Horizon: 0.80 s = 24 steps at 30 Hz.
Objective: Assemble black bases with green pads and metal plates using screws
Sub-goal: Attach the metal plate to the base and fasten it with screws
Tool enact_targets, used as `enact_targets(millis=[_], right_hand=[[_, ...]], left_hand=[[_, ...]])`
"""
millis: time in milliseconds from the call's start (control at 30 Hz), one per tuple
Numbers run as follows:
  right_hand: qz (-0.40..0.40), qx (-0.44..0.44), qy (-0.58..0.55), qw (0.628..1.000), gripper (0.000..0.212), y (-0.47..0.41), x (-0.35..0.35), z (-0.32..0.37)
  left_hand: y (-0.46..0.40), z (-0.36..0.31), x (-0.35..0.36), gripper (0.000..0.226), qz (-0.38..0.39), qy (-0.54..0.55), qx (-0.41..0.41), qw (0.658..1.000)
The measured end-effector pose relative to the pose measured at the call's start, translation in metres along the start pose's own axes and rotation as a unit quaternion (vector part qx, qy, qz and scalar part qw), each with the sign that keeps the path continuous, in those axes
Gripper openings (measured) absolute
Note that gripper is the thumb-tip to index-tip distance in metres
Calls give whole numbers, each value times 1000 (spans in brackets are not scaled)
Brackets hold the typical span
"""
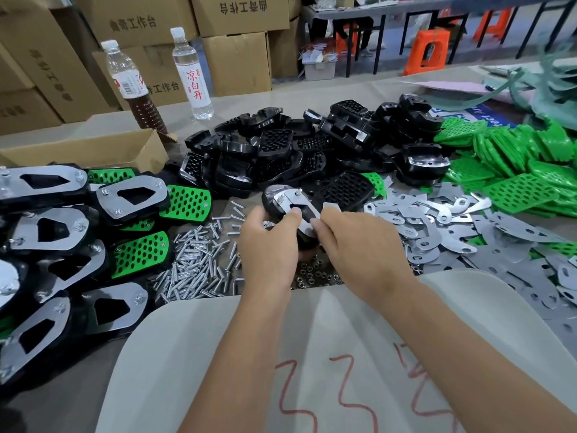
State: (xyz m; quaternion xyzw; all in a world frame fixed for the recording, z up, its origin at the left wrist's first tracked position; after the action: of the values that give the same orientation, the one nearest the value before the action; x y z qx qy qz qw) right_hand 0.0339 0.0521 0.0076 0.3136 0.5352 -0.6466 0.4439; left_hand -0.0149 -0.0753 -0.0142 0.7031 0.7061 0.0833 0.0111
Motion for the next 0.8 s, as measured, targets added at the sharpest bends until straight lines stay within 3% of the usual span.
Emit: enact_targets(millis=[167,467,633,800], right_hand=[[-9,-42,-43,998,18,2,-1,10],[-35,-41,-3,999,28,0,-2,6],[-14,21,55,998,35,-2,1,-4],[3,-13,-16,1000,27,2,-1,0]], left_hand=[[-3,-4,-5,18,-34,-22,7,999],[9,-7,1,24,-54,-53,43,996],[13,-8,4,18,-55,-62,59,995],[11,-8,0,20,-64,-69,52,994]])
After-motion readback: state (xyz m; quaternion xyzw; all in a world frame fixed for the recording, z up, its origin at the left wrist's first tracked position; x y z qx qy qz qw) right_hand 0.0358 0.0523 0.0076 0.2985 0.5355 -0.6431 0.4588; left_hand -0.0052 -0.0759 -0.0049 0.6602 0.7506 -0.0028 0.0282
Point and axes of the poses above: each hand's wrist, its own y-axis away from the middle knuckle, its own x-axis out of the palm, z = x × y, the point moved 6 cm from there along -y, towards the middle knuckle, and after that the axes turned 2 degrees about -x, right-handed, at the moved point
